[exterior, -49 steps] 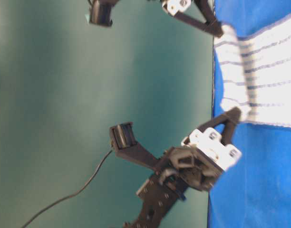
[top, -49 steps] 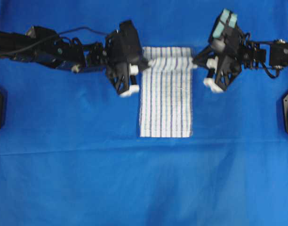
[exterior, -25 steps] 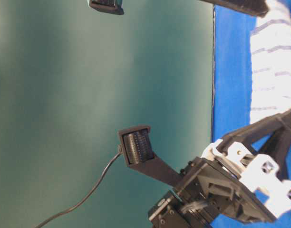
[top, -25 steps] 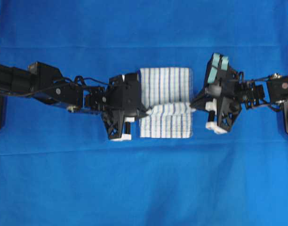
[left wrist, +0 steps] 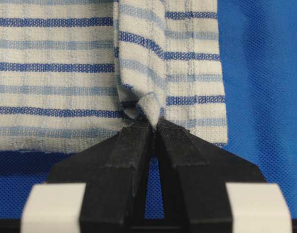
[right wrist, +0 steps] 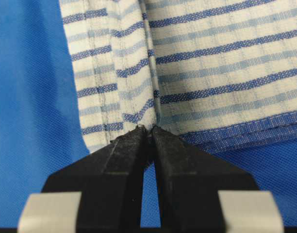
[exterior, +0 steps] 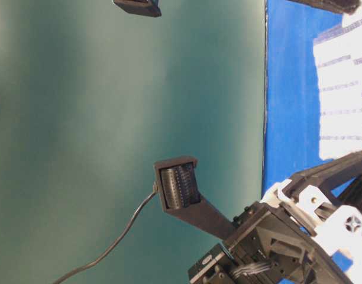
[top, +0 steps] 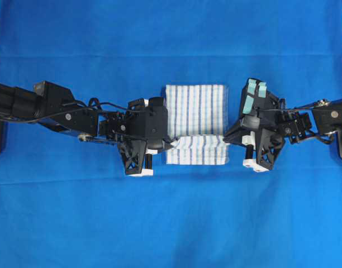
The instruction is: Fold the blue towel.
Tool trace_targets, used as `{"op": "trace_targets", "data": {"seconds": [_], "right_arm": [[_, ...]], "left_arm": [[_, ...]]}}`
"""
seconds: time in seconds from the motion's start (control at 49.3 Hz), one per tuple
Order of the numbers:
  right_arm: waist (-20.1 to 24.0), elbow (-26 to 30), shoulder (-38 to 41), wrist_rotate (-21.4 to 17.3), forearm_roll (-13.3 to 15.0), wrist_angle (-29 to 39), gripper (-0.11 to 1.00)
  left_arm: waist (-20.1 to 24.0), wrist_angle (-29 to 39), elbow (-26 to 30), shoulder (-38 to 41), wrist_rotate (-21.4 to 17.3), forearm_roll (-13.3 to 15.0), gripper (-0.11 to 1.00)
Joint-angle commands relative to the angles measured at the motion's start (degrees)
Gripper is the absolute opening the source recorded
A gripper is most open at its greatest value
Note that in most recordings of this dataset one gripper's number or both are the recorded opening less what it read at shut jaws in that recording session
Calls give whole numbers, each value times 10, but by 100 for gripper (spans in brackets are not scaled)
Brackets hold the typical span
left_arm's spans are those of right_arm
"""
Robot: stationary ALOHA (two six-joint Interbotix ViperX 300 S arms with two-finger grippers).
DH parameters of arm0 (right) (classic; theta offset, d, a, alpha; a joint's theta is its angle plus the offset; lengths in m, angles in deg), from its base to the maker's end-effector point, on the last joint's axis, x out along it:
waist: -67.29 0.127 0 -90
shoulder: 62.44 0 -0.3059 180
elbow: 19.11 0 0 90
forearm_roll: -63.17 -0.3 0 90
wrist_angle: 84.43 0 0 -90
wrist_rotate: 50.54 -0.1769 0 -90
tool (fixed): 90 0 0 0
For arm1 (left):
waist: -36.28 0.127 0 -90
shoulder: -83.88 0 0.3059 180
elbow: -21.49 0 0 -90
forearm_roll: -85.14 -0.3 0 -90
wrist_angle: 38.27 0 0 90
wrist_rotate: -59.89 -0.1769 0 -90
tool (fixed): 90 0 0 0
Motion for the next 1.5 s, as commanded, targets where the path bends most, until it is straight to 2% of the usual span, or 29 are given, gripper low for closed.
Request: {"op": "trace_targets", "data": {"seconds": [0.0,0.325,0.406,0.447,0.589,0.649,0.771,0.873,1.015,1.157,1.319,1.482], "right_arm": [[3,12,-1,-1,-2,0,7],[5,30,15,-5,-3,8,7],[9,33,16,-11,-3,11,10],[11,34,16,-15,-3,11,18],[22,46,11,-18,-3,22,60],[25,52,4,-18,-3,38,68],[26,66,-24,-14,0,83,61],[26,73,-57,-9,6,129,61],[26,69,-131,-7,37,191,61],[26,44,-223,-7,62,221,61],[26,9,-343,-6,70,234,61],[26,-25,-439,1,77,242,61]], "left_arm": [[-3,0,7,-16,-1,0,1],[-3,0,15,-19,-7,0,2],[-3,3,17,-22,-8,0,8],[-4,5,18,-25,-8,0,15],[-3,31,17,-48,-11,0,41],[-3,46,17,-65,-14,0,49],[2,76,14,-102,-25,0,53],[7,105,10,-141,-34,0,53],[18,134,-11,-207,-45,0,53],[33,134,-54,-269,-46,-1,53],[42,125,-109,-353,-47,-1,53],[53,88,-175,-440,-46,-1,53]]}}
